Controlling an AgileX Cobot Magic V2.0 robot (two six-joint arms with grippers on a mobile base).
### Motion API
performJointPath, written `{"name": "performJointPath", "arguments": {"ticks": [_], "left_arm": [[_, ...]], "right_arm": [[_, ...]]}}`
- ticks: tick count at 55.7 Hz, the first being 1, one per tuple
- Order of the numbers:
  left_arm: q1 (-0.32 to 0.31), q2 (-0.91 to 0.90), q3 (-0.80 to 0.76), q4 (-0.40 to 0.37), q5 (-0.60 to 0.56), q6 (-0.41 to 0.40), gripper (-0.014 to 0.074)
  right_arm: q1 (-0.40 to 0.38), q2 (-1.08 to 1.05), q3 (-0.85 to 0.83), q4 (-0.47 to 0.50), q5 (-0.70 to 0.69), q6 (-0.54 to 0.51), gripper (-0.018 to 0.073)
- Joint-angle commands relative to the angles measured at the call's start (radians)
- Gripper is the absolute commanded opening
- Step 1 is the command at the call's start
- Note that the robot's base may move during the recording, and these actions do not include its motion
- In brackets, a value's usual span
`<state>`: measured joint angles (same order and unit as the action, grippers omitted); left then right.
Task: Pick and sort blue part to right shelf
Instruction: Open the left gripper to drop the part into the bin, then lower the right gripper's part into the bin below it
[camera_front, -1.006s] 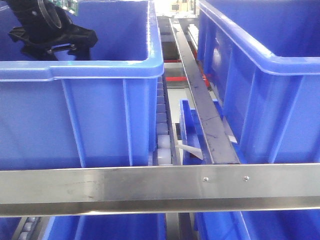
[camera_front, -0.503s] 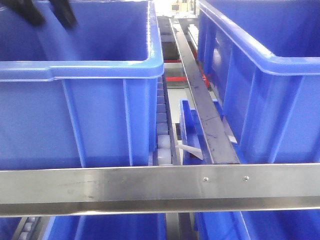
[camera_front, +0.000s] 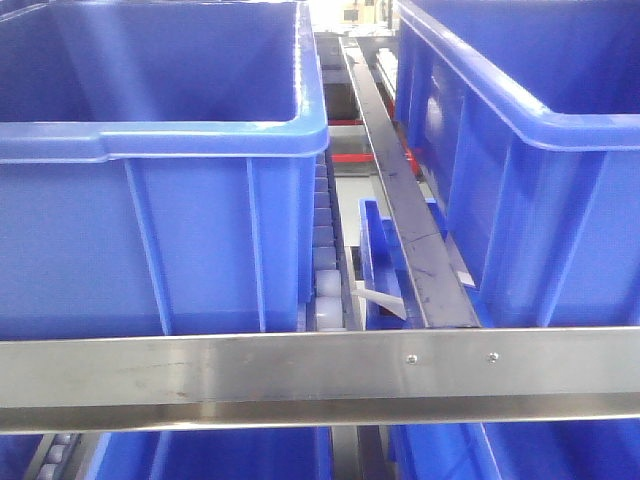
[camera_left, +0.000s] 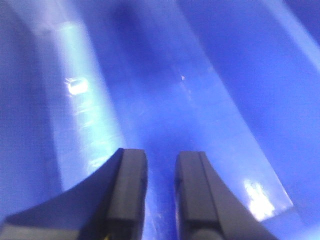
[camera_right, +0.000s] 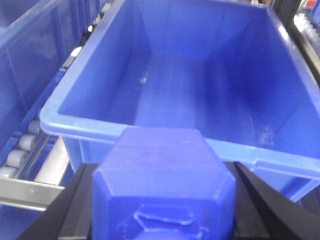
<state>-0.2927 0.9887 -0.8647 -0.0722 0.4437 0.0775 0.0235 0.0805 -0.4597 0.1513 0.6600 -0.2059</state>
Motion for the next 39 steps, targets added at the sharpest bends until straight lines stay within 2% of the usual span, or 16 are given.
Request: {"name": "performJointPath", "arguments": {"ticks": [1, 13, 20, 25, 33, 35, 39], "left_arm": [[-0.003, -0.115, 0.057, -0.003, -0.143, -0.017, 0.0227], [-0.003, -0.332, 0.208, 0.016, -0.169, -0.017, 0.0226], [-0.003, -0.420, 0.252, 0.018, -0.162, -0.019, 0.0174], [-0.003, -0.457, 0.263, 0.020, -0.154, -0.019, 0.0122], [-0.003, -0.482, 0.265, 0.043, -0.086, -0.021, 0.0125], [-0.003, -0.484, 0.265, 0.055, -0.064, -0.044, 0.0125], [-0.003, -0.484, 0.265, 0.126, -0.032, -0.155, 0.0125]], "right_arm": [[-0.003, 0.020, -0.028, 0.005, -0.082, 0.009, 0.0249], [-0.003, 0.128, -0.083, 0.005, -0.042, 0.102, 0.0249], [-0.003, 0.283, -0.203, 0.005, -0.009, 0.107, 0.0249], [-0.003, 0.411, -0.300, 0.005, 0.009, 0.148, 0.0249], [-0.003, 0.628, -0.468, 0.004, 0.050, 0.159, 0.0249], [-0.003, 0.694, -0.518, 0.004, 0.062, 0.158, 0.0249], [-0.004, 0.828, -0.615, 0.001, 0.102, 0.158, 0.0249]]}}
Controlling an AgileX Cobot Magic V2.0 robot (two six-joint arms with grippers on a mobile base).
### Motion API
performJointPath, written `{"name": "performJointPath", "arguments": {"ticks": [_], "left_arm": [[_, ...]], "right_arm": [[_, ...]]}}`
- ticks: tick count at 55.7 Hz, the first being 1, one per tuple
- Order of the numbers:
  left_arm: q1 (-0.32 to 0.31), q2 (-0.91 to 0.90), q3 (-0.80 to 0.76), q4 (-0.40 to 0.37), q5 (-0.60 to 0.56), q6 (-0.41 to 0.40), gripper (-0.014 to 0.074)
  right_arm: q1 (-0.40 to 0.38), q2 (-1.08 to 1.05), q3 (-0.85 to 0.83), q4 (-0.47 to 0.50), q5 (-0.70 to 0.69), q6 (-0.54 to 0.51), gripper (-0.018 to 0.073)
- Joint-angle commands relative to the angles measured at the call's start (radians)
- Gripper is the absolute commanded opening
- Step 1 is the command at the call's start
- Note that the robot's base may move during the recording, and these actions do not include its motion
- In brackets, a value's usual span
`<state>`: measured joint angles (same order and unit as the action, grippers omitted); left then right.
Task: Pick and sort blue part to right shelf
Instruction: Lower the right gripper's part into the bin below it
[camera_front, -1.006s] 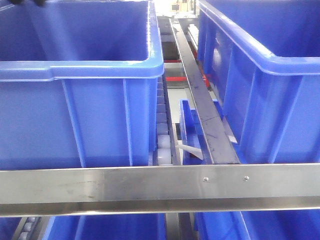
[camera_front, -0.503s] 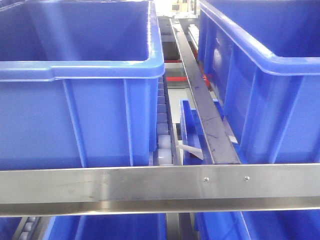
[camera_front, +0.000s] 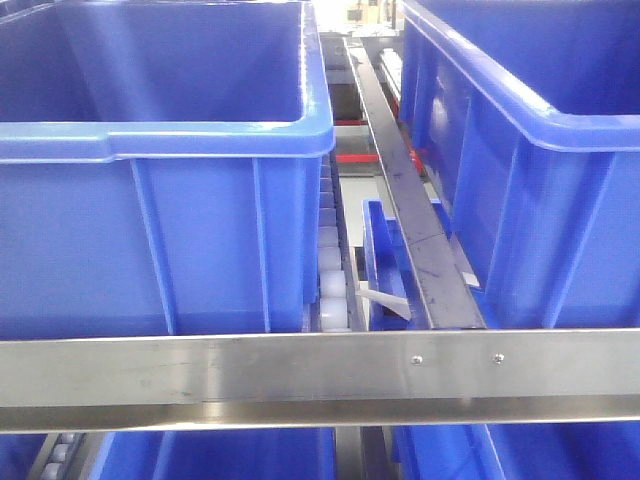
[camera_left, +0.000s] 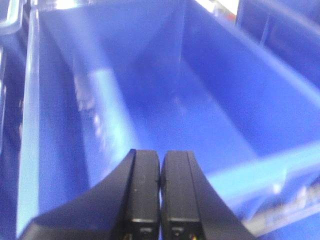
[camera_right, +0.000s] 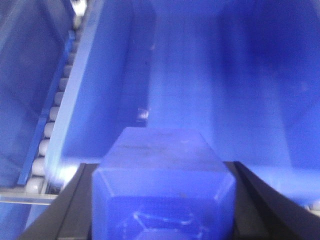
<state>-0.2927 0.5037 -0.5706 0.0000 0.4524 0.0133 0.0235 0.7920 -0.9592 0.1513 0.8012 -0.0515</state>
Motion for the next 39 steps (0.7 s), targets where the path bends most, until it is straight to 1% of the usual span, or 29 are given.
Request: {"name": "performJointPath", "arguments": {"ticks": [1, 3, 7, 11, 19, 26, 39], "left_arm": [[-0.003, 0.001, -0.029, 0.071, -0.032, -0.125, 0.0125], [-0.003, 0.001, -0.029, 0.127, -0.016, -0.192, 0.0125], [-0.003, 0.000, -0.029, 0.231, 0.012, -0.295, 0.0125], [-0.003, -0.018, -0.029, 0.283, 0.030, -0.352, 0.0125], [-0.003, -0.091, -0.029, 0.314, 0.050, -0.359, 0.0125], [-0.003, -0.179, -0.029, 0.335, 0.083, -0.359, 0.0124], [-0.003, -0.266, -0.029, 0.344, 0.120, -0.359, 0.0124]], "right_arm": [[-0.005, 0.139, -0.142, -0.003, -0.030, 0.004, 0.0249], [-0.005, 0.195, -0.186, -0.013, -0.015, 0.003, 0.0249], [-0.005, 0.327, -0.280, -0.050, 0.013, 0.003, 0.0249], [-0.005, 0.431, -0.361, -0.080, 0.031, 0.003, 0.0249], [-0.005, 0.615, -0.475, -0.103, 0.039, 0.003, 0.0249], [-0.005, 0.759, -0.530, -0.108, 0.008, 0.001, 0.0249], [-0.005, 0.928, -0.540, -0.111, -0.090, 0.001, 0.0249]]}}
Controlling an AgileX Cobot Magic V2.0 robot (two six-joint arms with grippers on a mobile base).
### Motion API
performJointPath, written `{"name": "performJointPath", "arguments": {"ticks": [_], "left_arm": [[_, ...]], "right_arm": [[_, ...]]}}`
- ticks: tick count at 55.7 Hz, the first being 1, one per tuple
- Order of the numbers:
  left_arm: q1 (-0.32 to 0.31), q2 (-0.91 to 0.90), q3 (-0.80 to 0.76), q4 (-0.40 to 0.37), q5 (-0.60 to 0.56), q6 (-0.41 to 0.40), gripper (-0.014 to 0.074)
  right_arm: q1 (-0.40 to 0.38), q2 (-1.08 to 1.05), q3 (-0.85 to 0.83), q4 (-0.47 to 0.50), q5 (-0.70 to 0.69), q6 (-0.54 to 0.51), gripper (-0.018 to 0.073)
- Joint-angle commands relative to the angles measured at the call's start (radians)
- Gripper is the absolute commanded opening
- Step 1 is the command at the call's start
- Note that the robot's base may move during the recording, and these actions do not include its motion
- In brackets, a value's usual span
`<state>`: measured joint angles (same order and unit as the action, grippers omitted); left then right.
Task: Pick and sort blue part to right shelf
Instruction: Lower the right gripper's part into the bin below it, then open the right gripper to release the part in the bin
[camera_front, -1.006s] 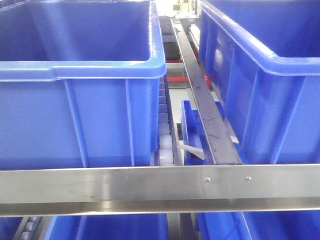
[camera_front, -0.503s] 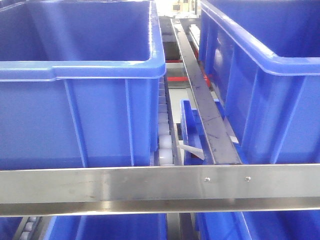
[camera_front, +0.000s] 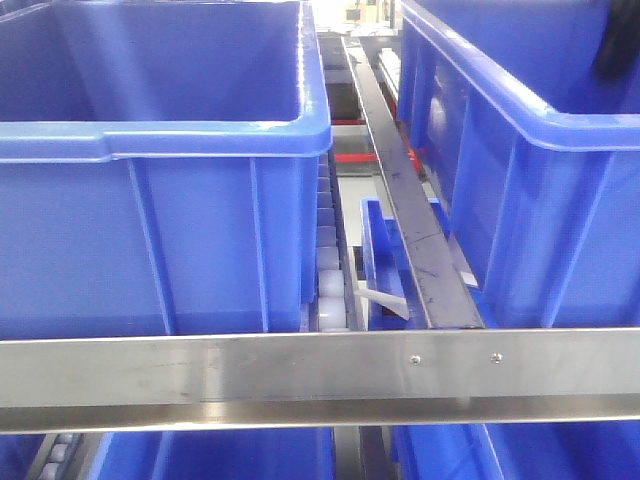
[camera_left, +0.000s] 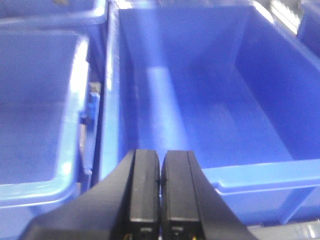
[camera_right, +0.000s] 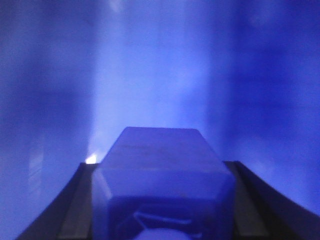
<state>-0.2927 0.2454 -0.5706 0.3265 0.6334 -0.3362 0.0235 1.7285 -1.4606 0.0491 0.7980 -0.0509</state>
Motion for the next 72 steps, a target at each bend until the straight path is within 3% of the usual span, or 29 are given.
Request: {"name": "performJointPath", "arguments": {"ticks": [1, 13, 31, 47, 54, 67, 72], "left_arm": [[-0.003, -0.011, -0.029, 0.018, -0.061, -0.009, 0.0124], [-0.003, -0.021, -0.029, 0.018, -0.056, -0.009, 0.0124], [-0.003, -0.021, -0.029, 0.018, -0.015, -0.009, 0.0124], [-0.003, -0.021, -0.029, 0.018, -0.014, -0.009, 0.0124], [-0.003, -0.021, -0.029, 0.020, 0.025, -0.009, 0.0124], [-0.003, -0.126, -0.029, 0.066, 0.064, -0.007, 0.0124], [-0.003, -0.196, -0.029, 0.104, 0.113, -0.007, 0.0124]], "right_arm": [[-0.005, -0.001, -0.038, -0.010, -0.091, 0.000, 0.0249], [-0.005, 0.068, -0.038, -0.037, -0.116, 0.000, 0.0270], [-0.005, 0.087, -0.049, -0.066, -0.129, 0.000, 0.0615], [-0.005, 0.034, -0.073, -0.068, -0.067, -0.015, 0.0602], [-0.005, -0.042, -0.072, -0.068, -0.020, -0.017, 0.0495], [-0.005, -0.211, -0.030, -0.063, 0.021, -0.032, 0.0060], [-0.005, -0.295, 0.036, -0.049, -0.013, -0.032, 0.0036]]}}
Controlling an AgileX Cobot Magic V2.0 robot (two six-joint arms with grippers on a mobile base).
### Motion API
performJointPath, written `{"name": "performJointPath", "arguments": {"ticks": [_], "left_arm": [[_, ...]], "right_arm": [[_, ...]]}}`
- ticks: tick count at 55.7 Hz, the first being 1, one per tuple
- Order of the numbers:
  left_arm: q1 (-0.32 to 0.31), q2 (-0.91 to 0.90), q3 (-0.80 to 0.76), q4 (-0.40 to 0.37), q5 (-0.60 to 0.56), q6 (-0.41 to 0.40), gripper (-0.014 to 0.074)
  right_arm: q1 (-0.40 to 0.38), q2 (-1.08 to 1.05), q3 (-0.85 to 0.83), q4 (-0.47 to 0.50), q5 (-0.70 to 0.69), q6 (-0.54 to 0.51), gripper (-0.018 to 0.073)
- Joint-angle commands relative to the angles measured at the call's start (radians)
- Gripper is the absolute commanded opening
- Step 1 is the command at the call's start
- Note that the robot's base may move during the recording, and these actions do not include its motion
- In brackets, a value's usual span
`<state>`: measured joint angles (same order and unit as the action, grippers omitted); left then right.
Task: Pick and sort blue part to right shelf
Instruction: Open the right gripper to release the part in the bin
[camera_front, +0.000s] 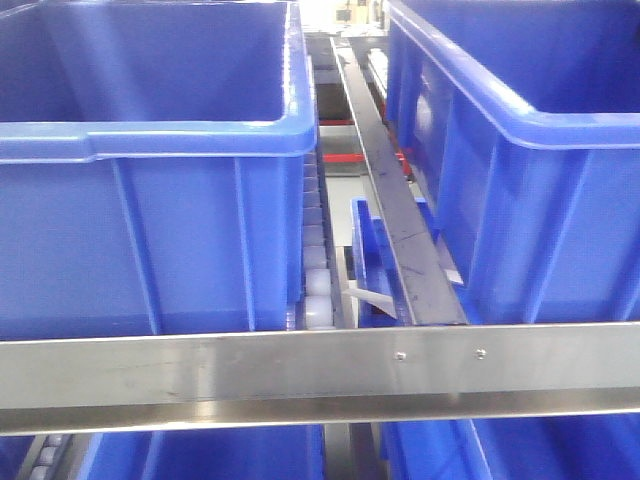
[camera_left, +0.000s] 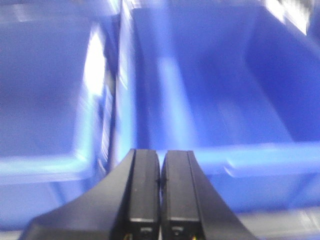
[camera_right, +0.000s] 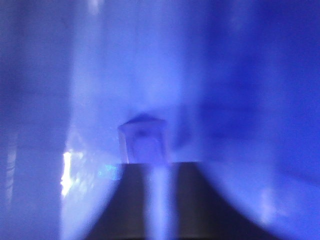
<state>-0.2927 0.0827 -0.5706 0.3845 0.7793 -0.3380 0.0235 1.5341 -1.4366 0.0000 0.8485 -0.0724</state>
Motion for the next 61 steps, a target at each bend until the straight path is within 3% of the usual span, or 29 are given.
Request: {"name": "performJointPath", "arguments": {"ticks": [1, 8, 19, 44, 61], "left_arm": [[-0.003, -0.048, -0.029, 0.048, -0.017, -0.005, 0.0124], [-0.003, -0.103, -0.029, 0.026, 0.050, 0.025, 0.0124], [-0.005, -0.108, -0.023, -0.082, 0.005, 0.155, 0.0124], [-0.005, -0.108, 0.005, -0.077, -0.061, 0.155, 0.0124], [-0.005, -0.108, 0.005, -0.075, -0.058, 0.155, 0.0124]], "right_arm": [[-0.005, -0.121, 0.042, 0.000, -0.080, -0.011, 0.0036], [-0.005, -0.269, 0.202, 0.026, -0.180, -0.011, 0.0036], [-0.003, -0.569, 0.490, 0.034, -0.341, -0.012, 0.0036], [-0.003, -1.263, 0.914, 0.034, -0.404, -0.012, 0.0036], [-0.003, -1.368, 0.981, 0.033, -0.420, -0.012, 0.0036]]}}
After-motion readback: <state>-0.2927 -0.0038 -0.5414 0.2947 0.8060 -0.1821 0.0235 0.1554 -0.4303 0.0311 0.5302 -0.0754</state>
